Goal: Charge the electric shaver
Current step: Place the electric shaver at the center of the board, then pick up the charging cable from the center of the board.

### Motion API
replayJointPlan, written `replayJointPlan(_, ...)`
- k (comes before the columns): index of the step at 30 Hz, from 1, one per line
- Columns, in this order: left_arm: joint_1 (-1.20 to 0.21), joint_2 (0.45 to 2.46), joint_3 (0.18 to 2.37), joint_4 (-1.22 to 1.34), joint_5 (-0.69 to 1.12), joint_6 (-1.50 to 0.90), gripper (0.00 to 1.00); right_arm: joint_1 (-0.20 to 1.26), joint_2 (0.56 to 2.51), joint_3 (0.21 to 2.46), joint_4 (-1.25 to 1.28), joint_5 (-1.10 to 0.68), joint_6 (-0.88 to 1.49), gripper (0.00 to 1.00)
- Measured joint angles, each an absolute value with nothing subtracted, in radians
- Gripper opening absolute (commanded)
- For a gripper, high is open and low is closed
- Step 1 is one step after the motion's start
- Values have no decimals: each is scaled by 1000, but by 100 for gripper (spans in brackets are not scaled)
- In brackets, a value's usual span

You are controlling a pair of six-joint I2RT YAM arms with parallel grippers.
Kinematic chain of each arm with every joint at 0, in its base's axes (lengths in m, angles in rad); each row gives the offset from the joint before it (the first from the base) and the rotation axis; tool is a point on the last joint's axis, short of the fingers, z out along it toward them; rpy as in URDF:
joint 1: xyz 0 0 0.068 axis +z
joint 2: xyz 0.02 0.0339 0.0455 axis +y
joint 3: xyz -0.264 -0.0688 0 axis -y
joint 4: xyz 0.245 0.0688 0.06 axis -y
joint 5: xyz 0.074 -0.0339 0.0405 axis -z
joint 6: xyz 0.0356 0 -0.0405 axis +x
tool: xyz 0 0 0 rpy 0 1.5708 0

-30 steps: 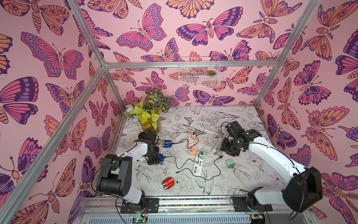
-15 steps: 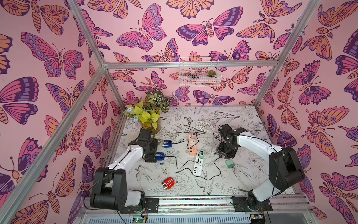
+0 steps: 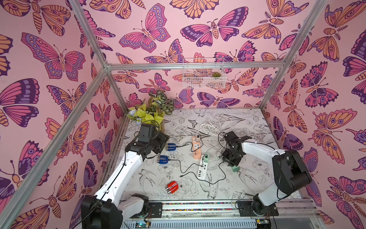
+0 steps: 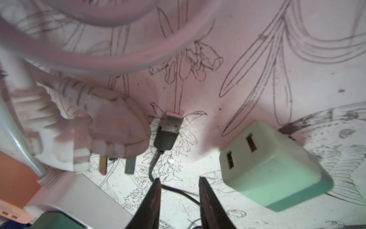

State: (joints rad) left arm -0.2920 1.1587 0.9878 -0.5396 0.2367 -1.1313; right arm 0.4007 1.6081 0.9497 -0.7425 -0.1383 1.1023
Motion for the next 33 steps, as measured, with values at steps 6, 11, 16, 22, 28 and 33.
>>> replayJointPlan(6,-401,1123,1017,-569,220,-1001,59,453,1608,950,-773,-153,1063,47)
replayJointPlan(11,-425,1122,1026,-574,237,-927,55,468,1602,928,-793,-178,966,48)
replayJointPlan(16,-460,1122,1026,-577,270,-876,52,516,1558,847,-798,-200,915,40)
replayJointPlan(22,-484,1122,1024,-577,290,-854,49,538,1539,793,-778,-206,918,18)
replayJointPlan(28,-530,1122,1024,-577,291,-846,48,538,1537,789,-759,-210,946,0)
replayJointPlan(33,-578,1122,1035,-577,292,-846,55,538,1463,850,-808,-192,1016,0)
